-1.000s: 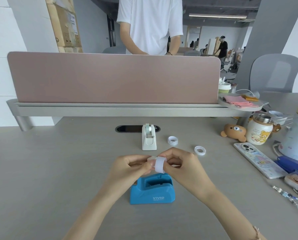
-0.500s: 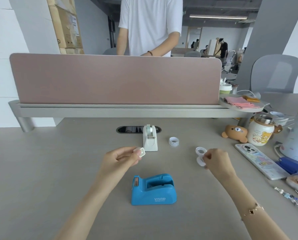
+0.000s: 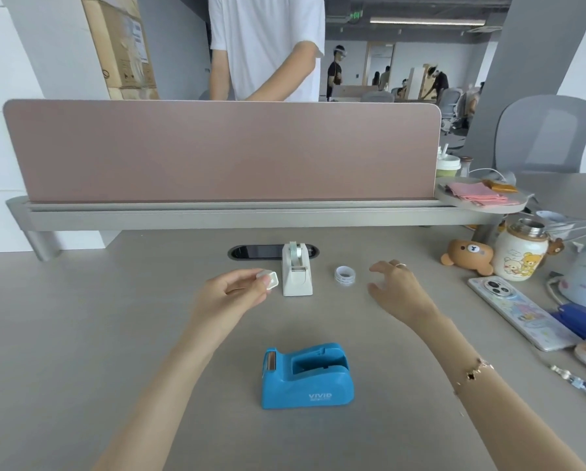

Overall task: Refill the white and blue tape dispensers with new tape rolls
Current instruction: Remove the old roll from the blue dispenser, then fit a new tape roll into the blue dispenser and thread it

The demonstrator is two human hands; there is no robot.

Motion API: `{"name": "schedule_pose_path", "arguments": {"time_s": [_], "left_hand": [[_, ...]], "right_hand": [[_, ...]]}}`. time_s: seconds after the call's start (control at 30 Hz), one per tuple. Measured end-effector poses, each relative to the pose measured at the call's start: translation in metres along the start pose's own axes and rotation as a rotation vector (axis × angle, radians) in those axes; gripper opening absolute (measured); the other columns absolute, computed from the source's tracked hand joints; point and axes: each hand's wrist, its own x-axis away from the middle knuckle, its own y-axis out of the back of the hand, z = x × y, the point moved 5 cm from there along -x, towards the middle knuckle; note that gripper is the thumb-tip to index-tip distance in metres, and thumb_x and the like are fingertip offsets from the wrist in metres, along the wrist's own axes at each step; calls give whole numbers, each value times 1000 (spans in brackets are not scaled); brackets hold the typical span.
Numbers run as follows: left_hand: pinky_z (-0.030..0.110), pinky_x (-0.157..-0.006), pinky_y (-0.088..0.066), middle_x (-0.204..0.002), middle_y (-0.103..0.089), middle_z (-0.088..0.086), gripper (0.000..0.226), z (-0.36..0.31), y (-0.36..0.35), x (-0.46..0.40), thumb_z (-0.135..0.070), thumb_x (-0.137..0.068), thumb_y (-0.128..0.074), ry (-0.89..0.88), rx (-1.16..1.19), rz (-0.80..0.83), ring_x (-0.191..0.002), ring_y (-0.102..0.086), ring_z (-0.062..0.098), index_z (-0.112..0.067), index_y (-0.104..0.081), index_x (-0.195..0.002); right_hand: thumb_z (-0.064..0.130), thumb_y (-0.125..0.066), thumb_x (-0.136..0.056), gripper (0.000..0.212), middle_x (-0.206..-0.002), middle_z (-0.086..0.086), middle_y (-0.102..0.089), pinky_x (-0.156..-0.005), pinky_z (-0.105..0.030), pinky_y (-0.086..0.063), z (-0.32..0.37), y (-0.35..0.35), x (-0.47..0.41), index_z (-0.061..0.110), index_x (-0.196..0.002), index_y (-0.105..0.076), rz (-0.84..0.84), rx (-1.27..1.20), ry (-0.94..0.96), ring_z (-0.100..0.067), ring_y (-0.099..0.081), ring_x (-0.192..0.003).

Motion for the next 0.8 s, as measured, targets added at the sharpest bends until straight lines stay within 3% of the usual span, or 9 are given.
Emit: {"name": "schedule_pose_path", "arguments": {"time_s": [0.2, 0.33, 0.47, 0.6, 0.7, 0.8], "left_hand": [[20, -86, -50, -91, -78, -7, 15, 3, 10, -1, -29, -82, -70, 10, 43, -21, -86, -74, 6, -24, -73, -96], [17, -83, -48, -93, -77, -8, 18, 3, 8, -1, -30, -82, -70, 14, 32, -29, -86, -73, 4, -23, -73, -99], [17, -81, -48, -94, -76, -7, 14, 4, 5, -2, -30, -82, -70, 16, 13, -31, -87, -73, 7, -25, -73, -96], [16, -78, -47, -93, -76, -6, 8, 7, 5, -2, -28, -82, -71, 20, 28, -45, -89, -73, 11, -28, -73, -90], [17, -81, -52, -91, -77, -5, 17, 6, 2, 0, -27, -82, -71, 20, 46, -20, -87, -74, 11, -26, -72, -98], [8, -67, -54, -92, -76, -1, 23, 3, -4, 4, -19, -83, -70, 3, 96, 4, -79, -74, 7, -19, -69, -106]], "right_hand": [[2, -47, -85, 63, -145, -10, -40, -103, -34, -37, 29, -39, -28, 14, -145, -31, 243, 20, 84, -32, -33, -133], [-1, -43, -82, 66, -151, -7, -34, -107, -37, -37, 29, -53, -36, 12, -145, -30, 234, 70, 98, -28, -30, -138], [-6, -44, -84, 48, -134, -16, -51, -97, -41, -45, 24, -56, -40, 2, -131, -47, 157, 101, 131, -33, -48, -122], [-2, -44, -90, 32, -120, -13, -56, -90, -29, -41, 19, -58, -39, 4, -120, -54, 122, 195, 152, -31, -52, -115], [10, -47, -92, 16, -105, -8, -53, -78, -25, -42, 24, -47, -29, 11, -106, -54, 136, 261, 147, -24, -55, -99], [26, -58, -88, 25, -104, -7, -59, -62, -27, -45, 31, -26, -3, 13, -109, -60, 2, 103, 86, -25, -63, -86]]}}
